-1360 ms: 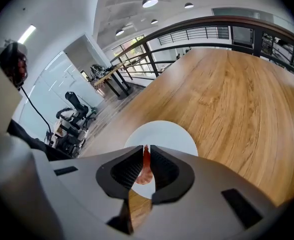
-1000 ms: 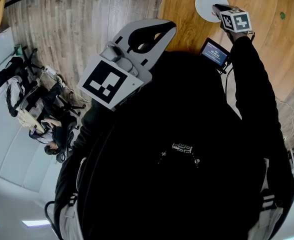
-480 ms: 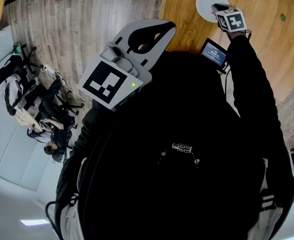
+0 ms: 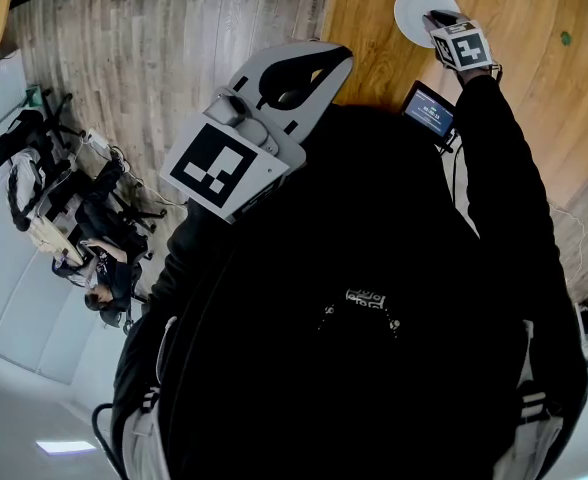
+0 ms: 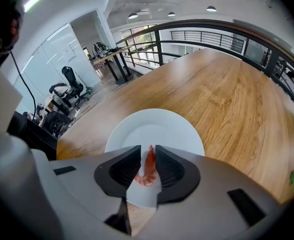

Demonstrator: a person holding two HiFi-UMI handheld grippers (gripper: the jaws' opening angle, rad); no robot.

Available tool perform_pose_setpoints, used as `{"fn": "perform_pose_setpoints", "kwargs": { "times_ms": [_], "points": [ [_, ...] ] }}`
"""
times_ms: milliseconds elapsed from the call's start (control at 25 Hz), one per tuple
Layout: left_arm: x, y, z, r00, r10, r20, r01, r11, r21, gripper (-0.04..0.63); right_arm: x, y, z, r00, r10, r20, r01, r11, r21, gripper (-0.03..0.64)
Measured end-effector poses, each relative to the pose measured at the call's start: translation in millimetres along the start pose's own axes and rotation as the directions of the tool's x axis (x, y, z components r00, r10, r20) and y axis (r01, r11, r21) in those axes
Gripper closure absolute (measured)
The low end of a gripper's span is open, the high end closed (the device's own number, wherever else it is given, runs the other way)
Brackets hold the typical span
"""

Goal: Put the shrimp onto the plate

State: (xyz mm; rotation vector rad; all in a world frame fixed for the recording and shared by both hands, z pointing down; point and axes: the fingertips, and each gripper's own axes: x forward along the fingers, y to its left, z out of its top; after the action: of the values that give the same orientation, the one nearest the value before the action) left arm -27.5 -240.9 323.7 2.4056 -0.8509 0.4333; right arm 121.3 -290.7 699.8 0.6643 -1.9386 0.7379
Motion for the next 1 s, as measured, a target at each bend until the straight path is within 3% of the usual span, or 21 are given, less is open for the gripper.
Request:
{"fn": "perform_pose_setpoints", "kwargs": {
  "times_ms": [160, 400, 600, 840, 920, 1000],
  "points": [
    [-2.7, -2.4, -6.3, 1.0, -0.003, -0.007, 0.003, 1.0, -0.021, 0.591, -4.7, 0.0, -4.5, 1.0, -0.011, 0.006, 0.011, 1.0, 0.005, 0.483],
    [-15.0, 3.6, 8.5, 0.998, -0.052, 0.03, 0.052, 0.998, 0.018, 0.591, -38.3, 2.0, 25.9, 0.993, -0.063, 0.1, 0.058, 0.997, 0.051, 0.471],
    [-4.5, 13.0, 24.8, 0.991, -0.121, 0.056, 0.118, 0.992, 0.048, 0.591, -80.9, -10.6, 58.4, 0.972, -0.12, 0.204, 0.102, 0.99, 0.095, 0.471],
    [13.4, 4.6, 61.2, 0.97, -0.231, 0.077, 0.213, 0.958, 0.191, 0.591, -173.5, -3.1, 97.8, 0.929, -0.183, 0.322, 0.13, 0.975, 0.179, 0.472],
    [14.3, -1.0, 68.4, 0.962, -0.26, 0.089, 0.235, 0.946, 0.221, 0.591, -200.0, 16.3, 107.0, 0.919, -0.156, 0.363, 0.096, 0.979, 0.179, 0.478],
    [17.0, -8.7, 74.3, 0.951, -0.292, 0.104, 0.26, 0.934, 0.244, 0.591, -223.2, 38.4, 112.3, 0.908, -0.103, 0.407, 0.034, 0.984, 0.175, 0.535]
  ]
}}
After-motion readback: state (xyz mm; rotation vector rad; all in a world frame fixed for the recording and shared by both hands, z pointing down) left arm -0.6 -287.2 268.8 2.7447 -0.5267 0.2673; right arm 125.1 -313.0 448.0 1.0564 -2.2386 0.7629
